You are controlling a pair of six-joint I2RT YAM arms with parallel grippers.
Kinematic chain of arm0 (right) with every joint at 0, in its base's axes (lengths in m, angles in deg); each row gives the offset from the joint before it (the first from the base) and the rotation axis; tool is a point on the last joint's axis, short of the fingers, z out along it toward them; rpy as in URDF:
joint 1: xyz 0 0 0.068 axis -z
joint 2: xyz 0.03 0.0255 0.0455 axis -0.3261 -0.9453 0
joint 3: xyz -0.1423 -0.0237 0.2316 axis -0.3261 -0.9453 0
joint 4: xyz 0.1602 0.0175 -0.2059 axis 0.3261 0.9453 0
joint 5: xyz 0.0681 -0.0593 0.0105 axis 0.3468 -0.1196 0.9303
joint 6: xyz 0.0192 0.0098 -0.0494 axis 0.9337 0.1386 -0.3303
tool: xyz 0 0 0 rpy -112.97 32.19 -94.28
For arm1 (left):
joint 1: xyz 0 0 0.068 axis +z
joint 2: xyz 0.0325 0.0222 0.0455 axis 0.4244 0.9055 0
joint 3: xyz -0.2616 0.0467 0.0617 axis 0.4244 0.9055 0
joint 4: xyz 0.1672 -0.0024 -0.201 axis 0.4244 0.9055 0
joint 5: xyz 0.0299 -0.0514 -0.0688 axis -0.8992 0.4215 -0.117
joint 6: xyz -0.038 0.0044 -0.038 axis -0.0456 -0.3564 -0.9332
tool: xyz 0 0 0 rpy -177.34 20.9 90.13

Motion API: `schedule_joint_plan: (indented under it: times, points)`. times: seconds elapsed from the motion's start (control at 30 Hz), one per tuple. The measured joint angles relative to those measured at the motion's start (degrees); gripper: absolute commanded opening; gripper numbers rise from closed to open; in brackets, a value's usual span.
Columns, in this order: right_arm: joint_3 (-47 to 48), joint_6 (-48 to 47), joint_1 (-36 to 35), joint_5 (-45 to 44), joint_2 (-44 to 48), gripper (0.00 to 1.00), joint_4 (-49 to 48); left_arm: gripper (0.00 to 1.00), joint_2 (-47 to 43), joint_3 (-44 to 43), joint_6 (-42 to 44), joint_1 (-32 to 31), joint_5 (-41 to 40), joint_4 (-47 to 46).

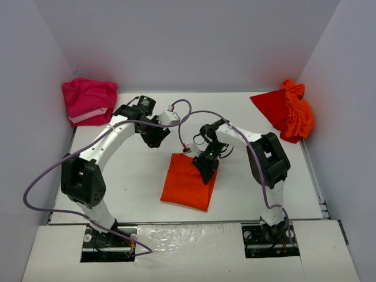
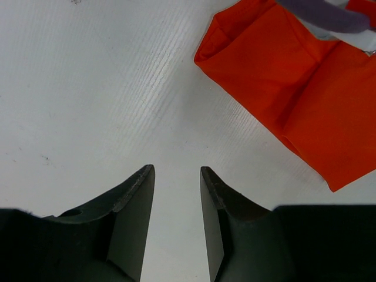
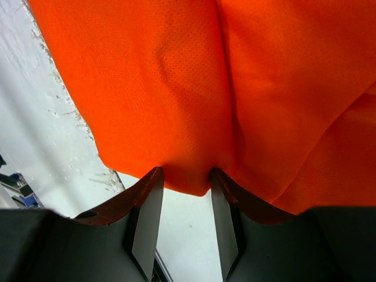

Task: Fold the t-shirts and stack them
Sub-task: Fold the long partially folded tshirt into a neat square

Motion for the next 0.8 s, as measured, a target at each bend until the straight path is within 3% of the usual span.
schedule_joint_plan:
  times: [0.1, 0.2, 0.27, 0.8]
  points:
    - [0.0, 0.0, -1.2, -0.7, -0.1, 0.32, 0.0, 0.33, 0.4, 0.3, 0.2, 0.0, 1.1, 0.6]
    - [0.0, 0.2, -2.3, -1.2, -0.6, 0.08, 0.0, 0.33, 1.2, 0.3, 0.2, 0.0, 2.2, 0.9]
    - [0.0, 0.2, -3.2, -1.7, -1.1, 0.01, -0.2, 0.31, 1.9, 0.3, 0.4, 0.0, 2.4, 1.0]
    - [2.5, 3.4, -5.8, -7.7, 3.1, 0.00, 0.3, 0.22, 3.2, 0.5, 0.8, 0.0, 3.6, 0.7]
